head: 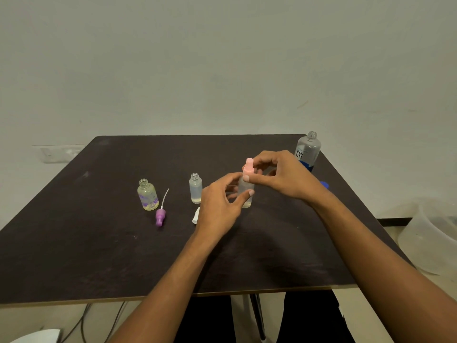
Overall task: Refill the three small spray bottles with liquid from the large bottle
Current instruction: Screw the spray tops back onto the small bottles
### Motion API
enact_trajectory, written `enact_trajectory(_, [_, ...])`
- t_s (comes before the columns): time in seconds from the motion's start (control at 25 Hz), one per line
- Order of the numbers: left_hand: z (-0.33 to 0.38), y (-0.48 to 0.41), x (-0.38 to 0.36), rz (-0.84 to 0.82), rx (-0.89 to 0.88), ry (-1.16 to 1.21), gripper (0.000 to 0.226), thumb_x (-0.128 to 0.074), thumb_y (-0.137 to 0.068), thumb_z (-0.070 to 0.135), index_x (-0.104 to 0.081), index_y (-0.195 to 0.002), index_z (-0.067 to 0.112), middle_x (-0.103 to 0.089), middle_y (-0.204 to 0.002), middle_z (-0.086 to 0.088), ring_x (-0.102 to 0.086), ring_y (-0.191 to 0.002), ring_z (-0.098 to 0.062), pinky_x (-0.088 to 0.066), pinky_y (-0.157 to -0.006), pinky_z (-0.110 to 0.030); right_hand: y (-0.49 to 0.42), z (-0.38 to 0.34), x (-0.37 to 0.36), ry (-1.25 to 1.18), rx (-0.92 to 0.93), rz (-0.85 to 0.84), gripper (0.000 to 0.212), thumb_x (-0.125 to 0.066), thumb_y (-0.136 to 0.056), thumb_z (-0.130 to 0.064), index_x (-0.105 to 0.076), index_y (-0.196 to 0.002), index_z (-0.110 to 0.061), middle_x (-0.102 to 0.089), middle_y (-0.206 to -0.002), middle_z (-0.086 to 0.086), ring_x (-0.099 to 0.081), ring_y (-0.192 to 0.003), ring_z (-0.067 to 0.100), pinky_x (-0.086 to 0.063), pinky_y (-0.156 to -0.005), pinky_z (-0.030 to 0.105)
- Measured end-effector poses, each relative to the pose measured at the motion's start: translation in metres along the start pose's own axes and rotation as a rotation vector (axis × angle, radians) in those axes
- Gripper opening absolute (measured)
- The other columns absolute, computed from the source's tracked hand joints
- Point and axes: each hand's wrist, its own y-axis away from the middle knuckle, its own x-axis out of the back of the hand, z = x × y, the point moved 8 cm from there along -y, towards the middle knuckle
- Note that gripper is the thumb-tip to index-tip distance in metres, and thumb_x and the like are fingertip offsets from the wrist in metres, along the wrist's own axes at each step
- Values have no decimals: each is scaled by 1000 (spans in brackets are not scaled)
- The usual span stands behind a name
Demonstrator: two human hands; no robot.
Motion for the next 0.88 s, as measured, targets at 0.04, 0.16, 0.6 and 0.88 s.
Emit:
enact_trajectory(0.04, [1,0,0,3,-4,0,45,-79,-90,30,-67,-133,25,-72,-118,11,-66,-108,-2,-52,-83,-5,1,-1,2,10,-1,28,29,-83,-85,-43,-77,-106,-23,-72,-96,-8,-67,-86,8,-54,-75,23])
enact_trajectory(0.16, [3,2,1,17,-17,-22,42,-79,-90,31,-68,-130,26,-72,-117,11,-66,-108,-3,-48,-83,-1,2,-3,3,47,-26,118,34,-85,-77,-55,-70,-89,-27,-68,-79,-10,-61,-69,2,-50,-64,15])
enact_trajectory(0.6, [3,3,-3,0,-11,7,44,-79,-90,30,-67,-132,24,-72,-118,11,-65,-106,3,-49,-83,-3,6,0,-1,-134,-7,-54,27,-78,-93,-35,-77,-119,-26,-72,-112,-11,-68,-102,13,-59,-88,35])
enact_trajectory(0.88, [3,5,-4,-1,-18,-6,40,-81,-89,30,-70,-127,26,-72,-114,13,-66,-106,2,-49,-84,-3,9,0,-1,39,-35,150,46,-76,-74,-68,-69,-95,-27,-68,-85,-12,-63,-76,6,-56,-70,27])
